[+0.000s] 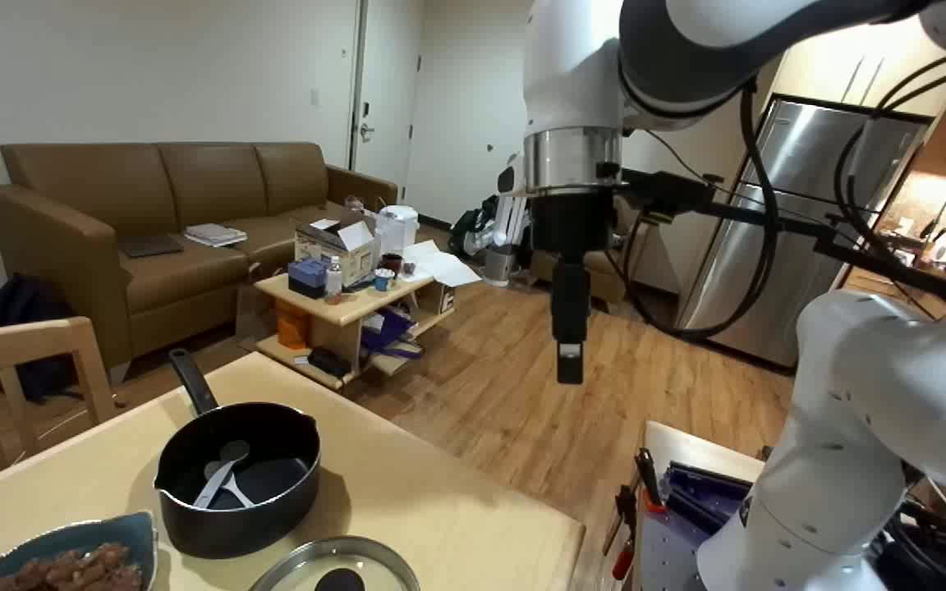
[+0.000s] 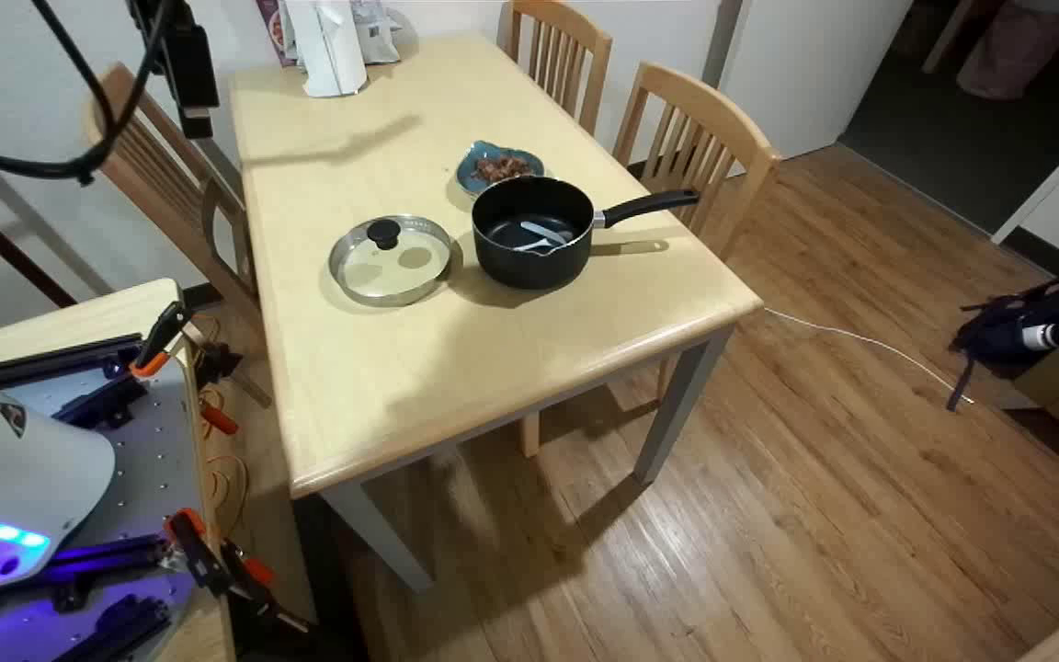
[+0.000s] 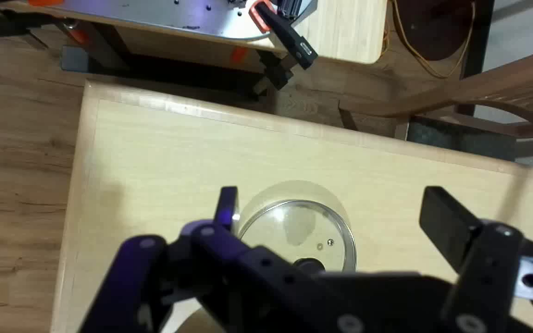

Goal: Pick up the lid from the table and close the pot

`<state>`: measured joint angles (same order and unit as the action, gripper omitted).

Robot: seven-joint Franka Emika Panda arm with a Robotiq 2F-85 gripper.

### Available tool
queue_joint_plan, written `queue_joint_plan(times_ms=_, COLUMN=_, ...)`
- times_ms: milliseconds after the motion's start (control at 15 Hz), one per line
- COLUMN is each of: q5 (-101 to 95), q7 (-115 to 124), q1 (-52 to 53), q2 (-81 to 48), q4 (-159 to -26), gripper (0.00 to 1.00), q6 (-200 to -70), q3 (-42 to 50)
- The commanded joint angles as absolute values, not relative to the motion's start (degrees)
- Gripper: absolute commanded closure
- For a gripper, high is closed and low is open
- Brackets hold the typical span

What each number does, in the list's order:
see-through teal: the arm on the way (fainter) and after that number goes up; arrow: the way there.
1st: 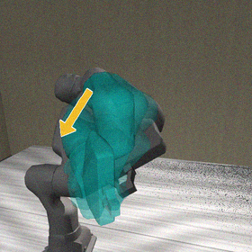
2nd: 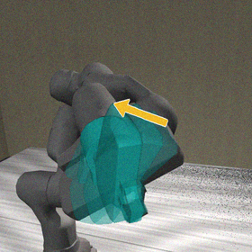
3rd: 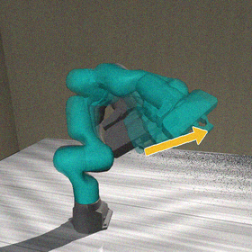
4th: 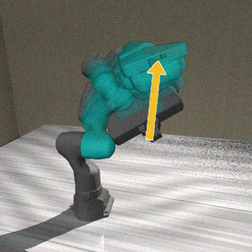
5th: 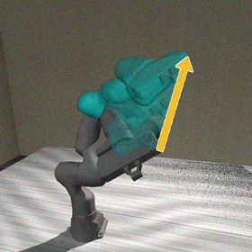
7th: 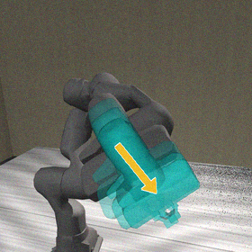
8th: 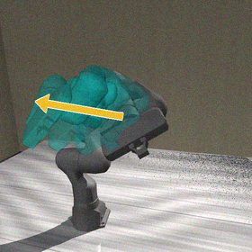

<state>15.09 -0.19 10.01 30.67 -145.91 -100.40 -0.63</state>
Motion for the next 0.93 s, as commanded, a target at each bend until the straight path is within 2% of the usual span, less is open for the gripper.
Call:
queue_joint_plan(times_ms=0, q5=15.6, q7=-0.8, q1=8.5, q2=30.7, q4=-145.8, gripper=0.00, q6=-100.0, q3=-1.9)
queue_joint_plan(times_ms=533, q5=14.1, q7=-2.1, q1=8.6, q2=29.4, q4=-145.0, gripper=0.00, q6=-100.6, q3=-2.2)
queue_joint_plan(times_ms=867, q5=1.5, q7=-11.1, q1=8.4, q2=14.1, q4=-136.9, gripper=0.00, q6=-111.1, q3=-2.5)
